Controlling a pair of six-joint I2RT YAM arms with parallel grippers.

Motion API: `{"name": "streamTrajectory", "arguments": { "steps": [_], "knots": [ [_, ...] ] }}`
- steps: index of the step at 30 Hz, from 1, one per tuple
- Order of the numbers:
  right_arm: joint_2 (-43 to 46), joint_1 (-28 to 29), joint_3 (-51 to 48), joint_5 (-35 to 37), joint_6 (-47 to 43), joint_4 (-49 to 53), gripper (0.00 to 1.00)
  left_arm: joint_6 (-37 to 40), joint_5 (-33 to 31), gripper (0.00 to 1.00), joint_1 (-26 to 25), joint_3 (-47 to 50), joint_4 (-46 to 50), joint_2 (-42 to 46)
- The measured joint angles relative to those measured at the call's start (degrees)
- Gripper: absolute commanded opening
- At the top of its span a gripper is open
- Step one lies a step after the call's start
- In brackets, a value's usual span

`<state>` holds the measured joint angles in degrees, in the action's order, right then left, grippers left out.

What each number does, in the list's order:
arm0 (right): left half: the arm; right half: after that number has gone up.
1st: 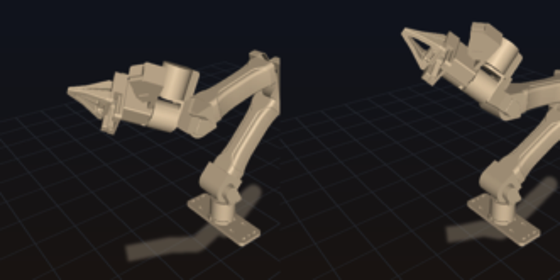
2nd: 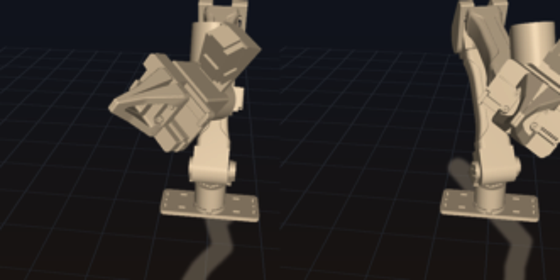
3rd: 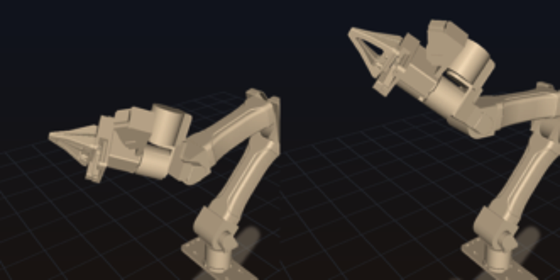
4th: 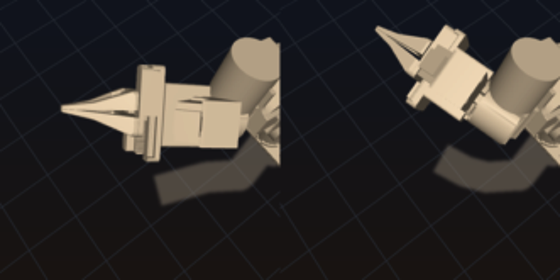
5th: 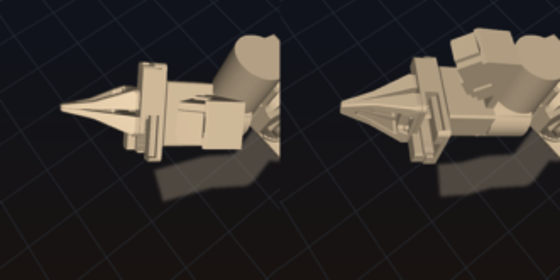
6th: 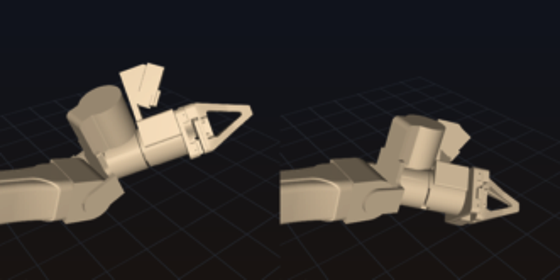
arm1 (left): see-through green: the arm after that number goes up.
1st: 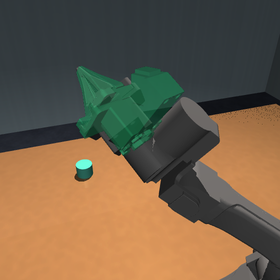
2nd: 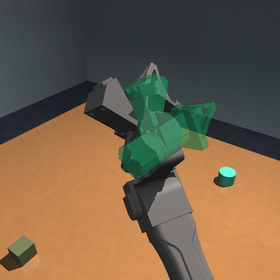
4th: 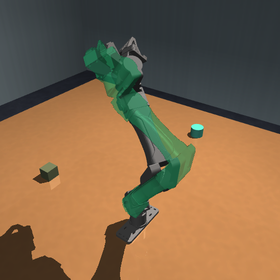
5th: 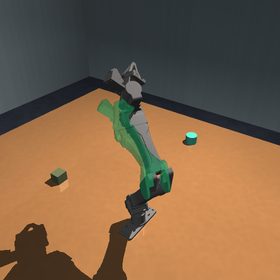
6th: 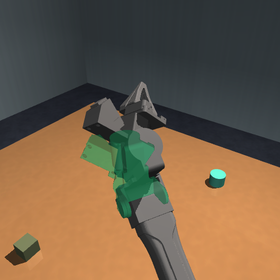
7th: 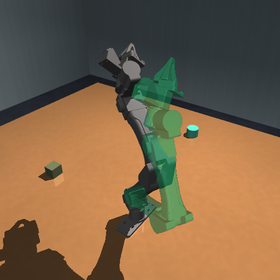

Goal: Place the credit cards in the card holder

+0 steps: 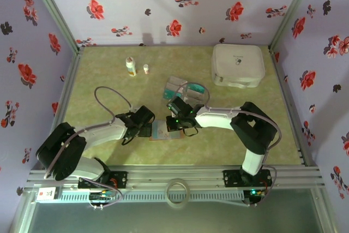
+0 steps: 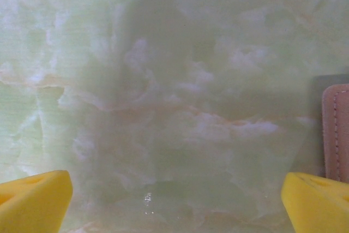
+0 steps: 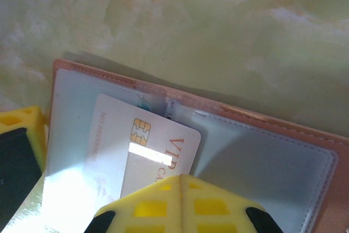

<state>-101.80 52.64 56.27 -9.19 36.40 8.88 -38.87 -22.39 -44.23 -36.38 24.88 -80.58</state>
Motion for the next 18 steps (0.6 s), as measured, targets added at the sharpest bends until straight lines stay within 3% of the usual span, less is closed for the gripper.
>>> {"name": "streamTrajectory", "arguments": {
  "steps": [18],
  "knots": [
    [-4.94,2.32,6.21,-1.92,0.13,-0.37,0.02,0.00,0.09,1.00,-0.13,-0.31,-0.94,-0.66]
  ]
}}
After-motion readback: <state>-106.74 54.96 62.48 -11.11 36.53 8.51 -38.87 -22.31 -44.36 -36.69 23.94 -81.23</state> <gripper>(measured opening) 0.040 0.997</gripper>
